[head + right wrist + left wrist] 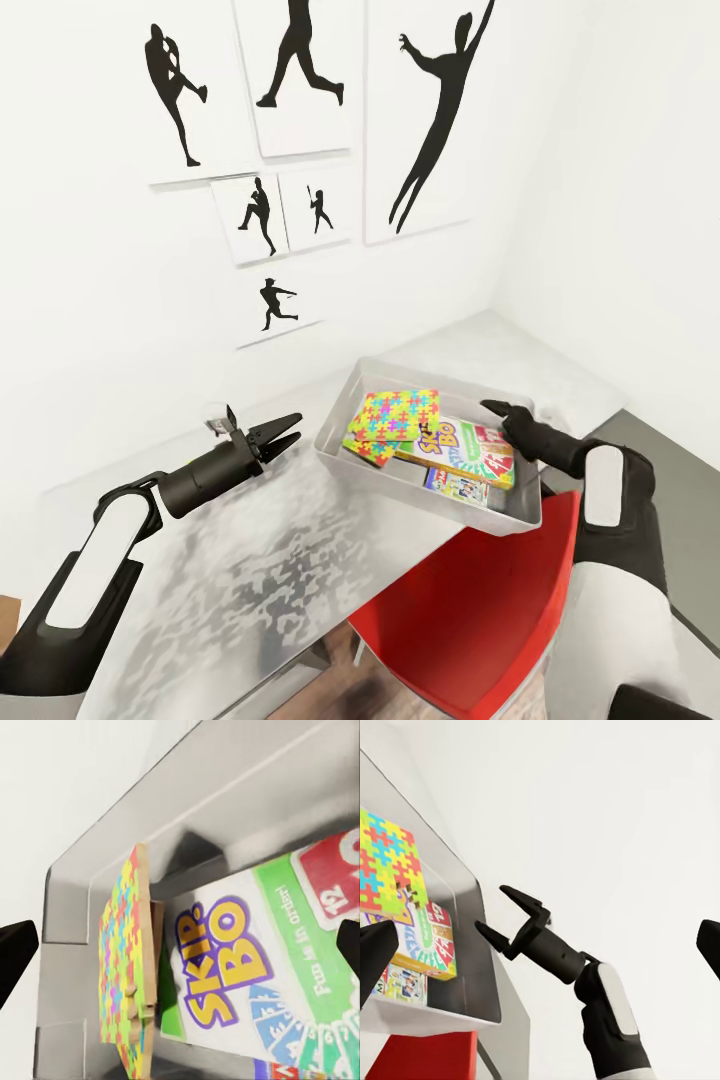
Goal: Put all the toys in the child's room - the three board games (two on the bed and one on the table), the two jigsaw puzzles on the table, and the tennis ball on the table - inside the toy box on the table in the child's room.
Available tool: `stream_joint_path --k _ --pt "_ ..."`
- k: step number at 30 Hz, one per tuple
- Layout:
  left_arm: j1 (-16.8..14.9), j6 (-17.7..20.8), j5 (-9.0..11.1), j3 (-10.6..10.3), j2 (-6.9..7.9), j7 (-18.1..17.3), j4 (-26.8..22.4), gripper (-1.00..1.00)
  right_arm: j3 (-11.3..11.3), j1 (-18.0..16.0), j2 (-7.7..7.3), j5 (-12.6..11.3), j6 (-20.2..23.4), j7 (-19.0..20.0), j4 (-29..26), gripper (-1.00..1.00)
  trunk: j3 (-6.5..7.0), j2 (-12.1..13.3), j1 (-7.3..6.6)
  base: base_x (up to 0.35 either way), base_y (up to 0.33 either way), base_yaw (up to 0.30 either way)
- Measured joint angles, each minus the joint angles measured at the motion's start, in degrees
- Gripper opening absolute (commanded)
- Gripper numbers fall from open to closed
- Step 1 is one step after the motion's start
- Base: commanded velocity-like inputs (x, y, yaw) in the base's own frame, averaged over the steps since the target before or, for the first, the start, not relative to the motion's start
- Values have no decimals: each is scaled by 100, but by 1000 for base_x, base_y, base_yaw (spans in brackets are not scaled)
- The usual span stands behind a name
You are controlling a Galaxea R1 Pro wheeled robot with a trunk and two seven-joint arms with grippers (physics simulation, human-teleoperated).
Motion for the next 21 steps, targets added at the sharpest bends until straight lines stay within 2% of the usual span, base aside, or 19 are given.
stream_joint_path --k 2,3,5,7,8,10,11,14,15,19,20,21 --pt "-12 14 1 -54 0 3 -1 100 22 357 0 -50 -1 24 -554 100 0 -1 -1 0 0 0" --pt "-12 14 1 -56 0 3 0 100 23 364 0 -58 0 24 -564 100 0 0 0 0 0 0" --pt "-32 68 2 -134 0 11 -1 100 70 762 -18 -87 -1 115 -983 100 -1 -1 -1 0 0 0" --pt "-67 120 3 -208 0 18 -1 100 132 1131 -74 -120 -1 402 -1244 100 -1 -1 0 0 0 0" --pt "-68 121 2 -210 0 18 0 100 133 1138 -74 -128 0 409 -1248 100 0 0 0 0 0 0" --pt "-91 151 2 -258 -1 27 -1 100 184 1427 -188 -146 0 933 -1410 100 0 -1 0 0 0 0" --pt "-92 151 1 -258 -1 27 0 100 185 1431 -190 -146 0 944 -1412 100 0 0 0 0 0 0" --pt "-104 177 1 -291 4 43 -1 100 250 1755 -473 -162 -1 2148 -1554 100 0 -1 0 0 0 0" --pt "-105 177 0 -292 4 43 0 100 251 1759 -477 -156 -1 2163 -1555 100 0 0 0 0 0 0" --pt "-102 187 0 -302 21 67 -1 100 276 2139 -935 -148 7 3799 -1645 100 -1 -1 0 0 0 0" --pt "-101 187 -1 -304 22 80 -1 100 273 2204 -1031 -146 9 4105 -1657 100 -1 -1 0 0 0 0" --pt "-102 187 -1 -304 22 80 -1 100 272 2206 -1034 -141 8 4116 -1657 100 0 0 0 0 0 0"
